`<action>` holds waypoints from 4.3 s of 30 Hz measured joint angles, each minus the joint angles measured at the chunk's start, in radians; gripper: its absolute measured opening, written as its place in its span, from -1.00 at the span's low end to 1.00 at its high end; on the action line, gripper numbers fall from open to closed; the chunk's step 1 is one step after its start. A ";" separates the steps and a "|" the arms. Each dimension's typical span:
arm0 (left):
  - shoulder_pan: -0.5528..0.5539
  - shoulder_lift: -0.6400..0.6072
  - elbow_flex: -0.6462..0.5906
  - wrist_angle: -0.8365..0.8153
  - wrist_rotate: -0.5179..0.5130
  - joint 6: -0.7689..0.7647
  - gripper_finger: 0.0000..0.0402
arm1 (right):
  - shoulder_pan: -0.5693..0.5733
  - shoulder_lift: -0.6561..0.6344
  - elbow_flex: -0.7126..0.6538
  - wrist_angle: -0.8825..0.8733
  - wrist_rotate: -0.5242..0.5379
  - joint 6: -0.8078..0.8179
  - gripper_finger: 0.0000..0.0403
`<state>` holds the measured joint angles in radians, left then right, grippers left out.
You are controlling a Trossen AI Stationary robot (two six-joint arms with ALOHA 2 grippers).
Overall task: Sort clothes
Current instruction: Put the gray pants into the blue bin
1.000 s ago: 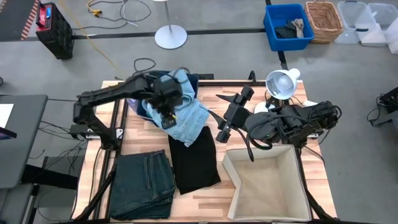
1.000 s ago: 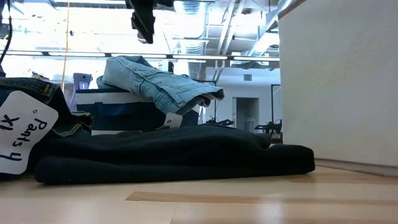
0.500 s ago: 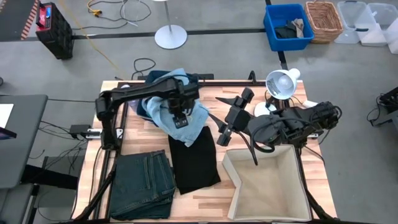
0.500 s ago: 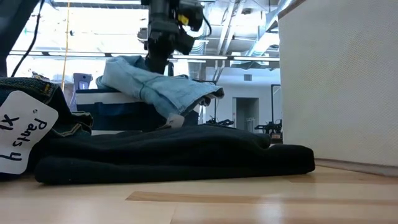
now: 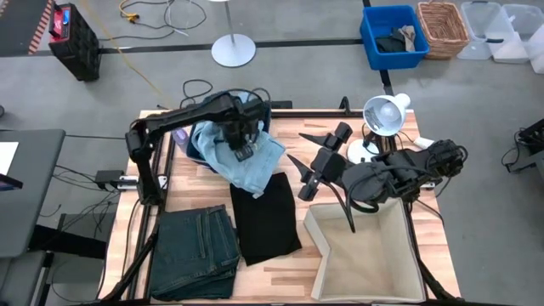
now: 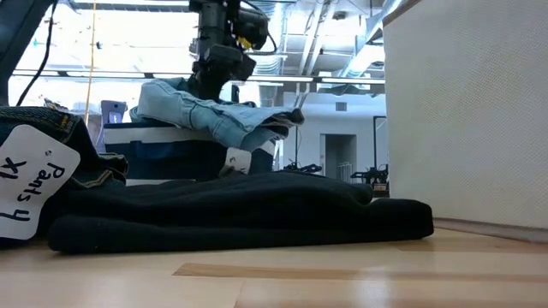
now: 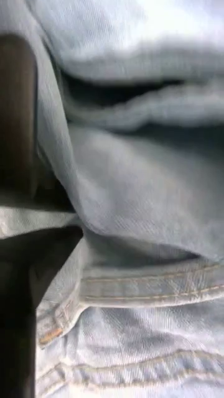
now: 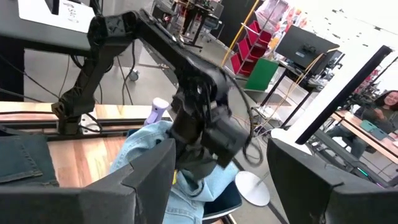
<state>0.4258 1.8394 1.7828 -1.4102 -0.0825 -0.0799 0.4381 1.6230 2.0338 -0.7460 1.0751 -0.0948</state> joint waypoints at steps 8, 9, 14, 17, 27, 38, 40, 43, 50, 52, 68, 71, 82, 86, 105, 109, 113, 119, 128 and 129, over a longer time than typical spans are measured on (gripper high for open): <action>0.085 -0.022 0.000 0.017 0.022 0.031 -0.99 | -0.008 0.000 0.000 0.000 0.000 0.000 0.34; 0.086 -0.022 0.000 0.024 0.027 0.035 -1.00 | -0.009 0.000 0.000 0.000 0.000 0.000 0.34; 0.095 -0.022 0.000 0.035 0.001 0.045 -1.00 | -0.007 0.000 0.000 0.011 0.000 -0.003 0.34; 0.113 -0.023 -0.028 0.048 -0.004 0.033 -1.00 | -0.006 0.000 0.000 0.047 0.000 -0.025 0.34; 0.144 -0.023 -0.310 0.162 0.105 -0.039 -0.96 | -0.001 0.000 0.000 0.079 0.000 -0.037 0.34; 0.098 -0.029 -0.295 0.237 0.109 -0.041 -0.12 | -0.006 0.000 0.000 0.088 0.000 -0.038 0.34; 0.098 -0.052 -0.269 0.246 0.114 -0.041 0.04 | -0.008 0.000 0.000 0.088 0.001 -0.038 0.34; 0.098 -0.116 -0.235 0.275 0.112 -0.037 0.19 | -0.008 0.000 0.000 0.089 0.001 -0.038 0.34; 0.088 -0.330 -0.222 0.355 0.107 -0.039 0.23 | -0.008 0.000 0.000 0.107 -0.018 -0.037 0.34; 0.073 -0.400 -0.221 0.388 0.107 -0.039 0.23 | -0.009 0.000 0.000 0.119 -0.045 -0.036 0.34; -0.254 -0.517 -0.221 0.153 0.033 -0.045 0.22 | -0.081 -0.024 0.000 0.133 -0.137 -0.105 0.34; -0.347 -0.455 -0.221 0.132 -0.024 0.002 0.22 | -0.088 -0.027 0.000 0.134 -0.139 -0.120 0.34; -0.511 -0.247 -0.221 0.115 -0.210 0.129 0.27 | -0.084 -0.035 0.000 0.129 -0.139 -0.124 0.34; -0.536 -0.197 -0.221 0.126 -0.262 0.165 0.27 | -0.084 -0.035 0.000 0.129 -0.139 -0.124 0.34; -0.503 -0.004 -0.221 0.099 -0.500 0.112 -0.01 | -0.060 -0.034 0.000 0.134 -0.137 -0.118 0.34; -0.496 -0.011 -0.221 0.093 -0.508 0.109 -0.52 | -0.058 -0.034 0.000 0.133 -0.134 -0.116 0.34; -0.494 -0.026 -0.207 0.070 -0.501 0.108 -0.89 | -0.058 -0.034 0.000 0.134 -0.133 -0.116 0.34; -0.492 -0.094 -0.122 0.031 -0.506 0.041 -0.89 | -0.059 -0.034 0.000 0.135 -0.131 -0.116 0.34; -0.360 -0.279 -0.069 -0.001 -0.529 -0.170 -0.89 | -0.059 -0.034 0.000 0.161 -0.131 -0.124 0.34; -0.335 -0.288 -0.069 -0.002 -0.528 -0.185 -0.89 | -0.059 -0.034 0.000 0.161 -0.131 -0.124 0.34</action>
<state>0.0906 1.5513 1.7138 -1.4124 -0.6103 -0.2653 0.3794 1.5890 2.0338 -0.5854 0.9443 -0.2188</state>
